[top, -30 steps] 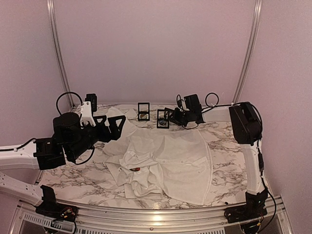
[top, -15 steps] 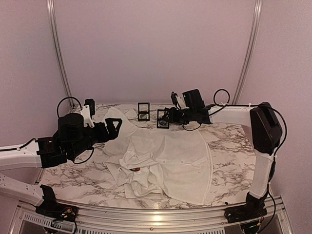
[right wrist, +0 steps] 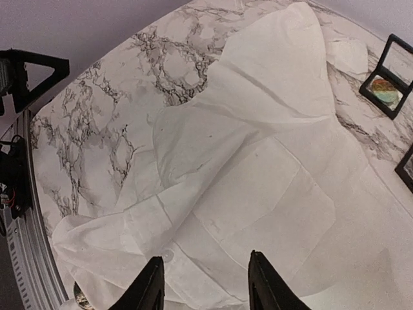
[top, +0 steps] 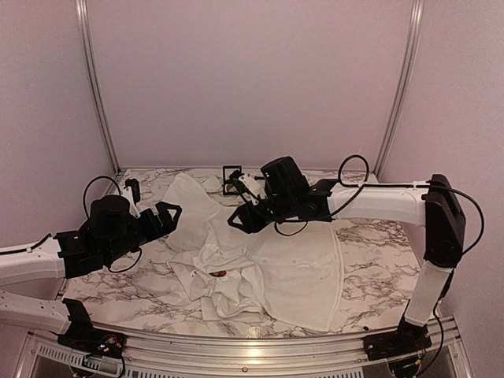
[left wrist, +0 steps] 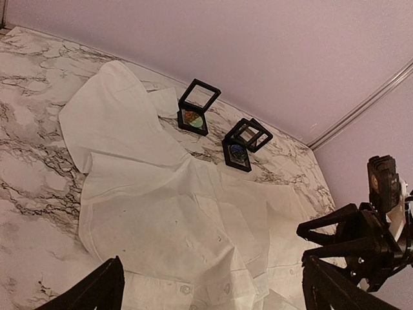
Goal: Remove the brooch from the garment
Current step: Pick up the flattened clothing from the center of the board.
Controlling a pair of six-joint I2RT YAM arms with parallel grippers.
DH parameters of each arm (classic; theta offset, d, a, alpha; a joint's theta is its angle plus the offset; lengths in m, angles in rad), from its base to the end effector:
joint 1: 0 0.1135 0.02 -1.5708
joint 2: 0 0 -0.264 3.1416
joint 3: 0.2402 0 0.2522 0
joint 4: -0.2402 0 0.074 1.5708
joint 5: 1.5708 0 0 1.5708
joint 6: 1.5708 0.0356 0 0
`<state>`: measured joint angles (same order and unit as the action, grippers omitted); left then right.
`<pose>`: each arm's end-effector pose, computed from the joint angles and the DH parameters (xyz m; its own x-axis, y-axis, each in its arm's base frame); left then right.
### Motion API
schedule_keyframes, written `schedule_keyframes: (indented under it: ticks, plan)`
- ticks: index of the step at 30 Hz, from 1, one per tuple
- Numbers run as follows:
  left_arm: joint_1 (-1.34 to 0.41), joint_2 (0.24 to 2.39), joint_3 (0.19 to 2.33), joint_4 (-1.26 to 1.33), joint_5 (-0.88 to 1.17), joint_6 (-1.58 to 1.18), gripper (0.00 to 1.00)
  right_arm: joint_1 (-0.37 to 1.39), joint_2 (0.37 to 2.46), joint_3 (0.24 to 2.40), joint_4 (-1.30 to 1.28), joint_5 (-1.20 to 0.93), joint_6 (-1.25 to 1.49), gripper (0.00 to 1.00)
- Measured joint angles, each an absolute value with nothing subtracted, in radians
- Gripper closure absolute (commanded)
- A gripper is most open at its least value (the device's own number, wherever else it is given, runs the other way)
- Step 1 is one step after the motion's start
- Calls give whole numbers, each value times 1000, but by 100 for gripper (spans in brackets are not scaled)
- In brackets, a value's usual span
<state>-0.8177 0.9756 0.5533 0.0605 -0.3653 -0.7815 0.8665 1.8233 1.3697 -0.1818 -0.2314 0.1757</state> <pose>0.1600 -0.1520 0.2485 -0.4909 -0.4383 -0.7530 0.1510 0.8084 -0.5690 0.2657 0.3253 0.2512 -0.5289 -0.3597 -0.7687 -0.7808 0.5611 0.2747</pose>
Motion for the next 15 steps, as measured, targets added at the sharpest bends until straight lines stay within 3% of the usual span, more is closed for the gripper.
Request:
schedule_keyframes:
  ticks: [15]
  plan:
    - [-789, 966, 552, 59, -329, -805, 1, 1054, 1749, 1264, -314, -80, -59, 53]
